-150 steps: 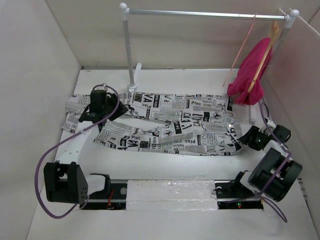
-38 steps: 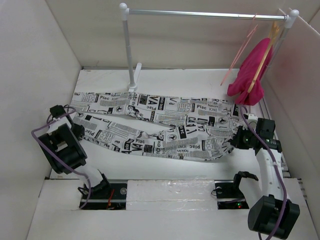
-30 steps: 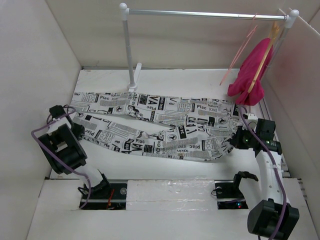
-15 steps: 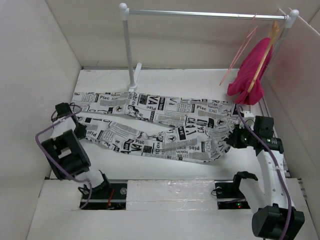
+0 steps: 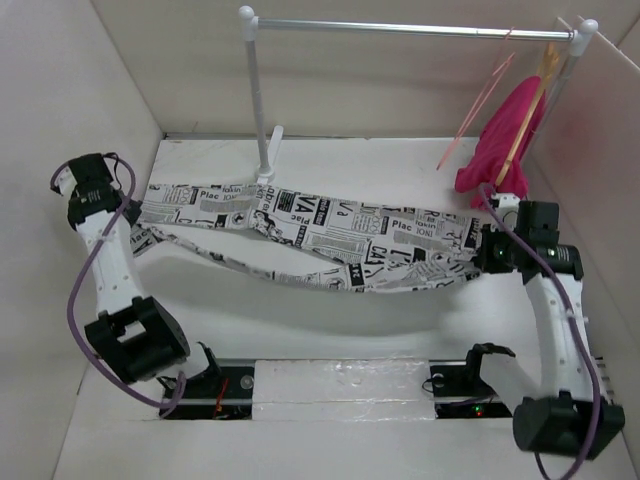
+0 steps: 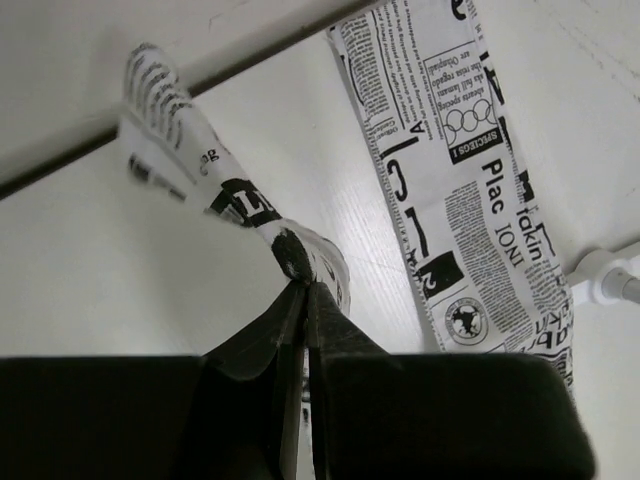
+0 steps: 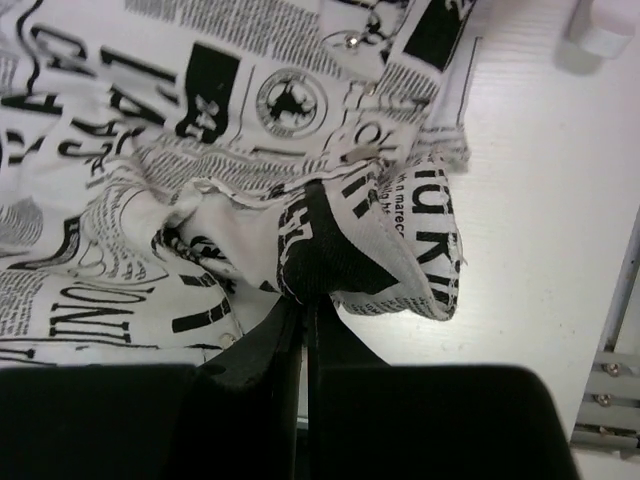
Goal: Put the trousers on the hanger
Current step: Fold the trousers
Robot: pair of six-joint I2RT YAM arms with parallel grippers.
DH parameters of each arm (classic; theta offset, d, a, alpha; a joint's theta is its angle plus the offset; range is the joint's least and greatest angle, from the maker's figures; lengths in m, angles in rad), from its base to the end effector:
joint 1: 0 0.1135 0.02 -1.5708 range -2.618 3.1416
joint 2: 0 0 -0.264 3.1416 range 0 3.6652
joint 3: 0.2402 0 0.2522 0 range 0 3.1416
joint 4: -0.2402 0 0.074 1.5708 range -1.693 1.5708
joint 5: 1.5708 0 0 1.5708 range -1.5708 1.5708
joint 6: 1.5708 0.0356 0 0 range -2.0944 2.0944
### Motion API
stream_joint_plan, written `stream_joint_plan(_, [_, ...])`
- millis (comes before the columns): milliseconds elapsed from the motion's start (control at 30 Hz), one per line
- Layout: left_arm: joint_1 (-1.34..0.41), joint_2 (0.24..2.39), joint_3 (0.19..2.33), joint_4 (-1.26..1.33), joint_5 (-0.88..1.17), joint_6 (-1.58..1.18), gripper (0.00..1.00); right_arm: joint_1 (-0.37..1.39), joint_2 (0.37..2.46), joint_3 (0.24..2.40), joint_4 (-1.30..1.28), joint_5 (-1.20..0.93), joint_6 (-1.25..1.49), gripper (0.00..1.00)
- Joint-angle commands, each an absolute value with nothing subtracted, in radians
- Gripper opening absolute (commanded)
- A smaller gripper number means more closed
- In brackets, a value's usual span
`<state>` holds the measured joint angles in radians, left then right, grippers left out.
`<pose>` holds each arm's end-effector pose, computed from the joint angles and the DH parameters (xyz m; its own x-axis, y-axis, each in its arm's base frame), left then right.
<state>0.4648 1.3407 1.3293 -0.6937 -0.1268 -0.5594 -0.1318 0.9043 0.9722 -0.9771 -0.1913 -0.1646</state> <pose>0.2560 0.1334 0.3569 -0.2094 -0.6939 -0.6890 -0.7573 0.5608 -0.3347 0.1635 -0.0148 0.3115 -0.7738 -0.0597 -0.6307 -0.1151 0.9922 0.0473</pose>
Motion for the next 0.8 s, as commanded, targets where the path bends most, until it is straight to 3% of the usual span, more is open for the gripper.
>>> stream_joint_plan(0, [0.451,1.454,1.475,-0.695,-0.109,-0.613,0.00,-0.193,1.031,1.046,-0.764,-0.210,-0.152,0.00])
stream_joint_plan(333, [0.275,1.801,1.822,-0.660,-0.291,-0.601,0.00,-0.324,1.382,1.098,-0.488,-0.371,-0.058,0.00])
stream_joint_plan(600, [0.130,2.268,2.341,-0.784,-0.442,-0.526,0.02,-0.336,1.618,1.224,-0.332,-0.361,0.039,0.00])
stream_joint_plan(667, [0.130,2.307,2.356,-0.772,-0.408,-0.523,0.20,-0.310,1.687,1.259,-0.340,-0.365,0.048,0.19])
stream_joint_plan(700, [0.130,2.334,2.358,-0.756,-0.372,-0.505,0.36,-0.295,1.715,1.293,-0.363,-0.377,0.031,0.48])
stream_joint_plan(733, [0.130,2.335,2.358,-0.762,-0.371,-0.502,0.48,-0.295,1.715,1.301,-0.364,-0.380,0.023,0.62])
stream_joint_plan(767, [0.130,2.335,2.364,-0.768,-0.356,-0.497,0.76,-0.284,1.721,1.301,-0.373,-0.387,0.017,0.68])
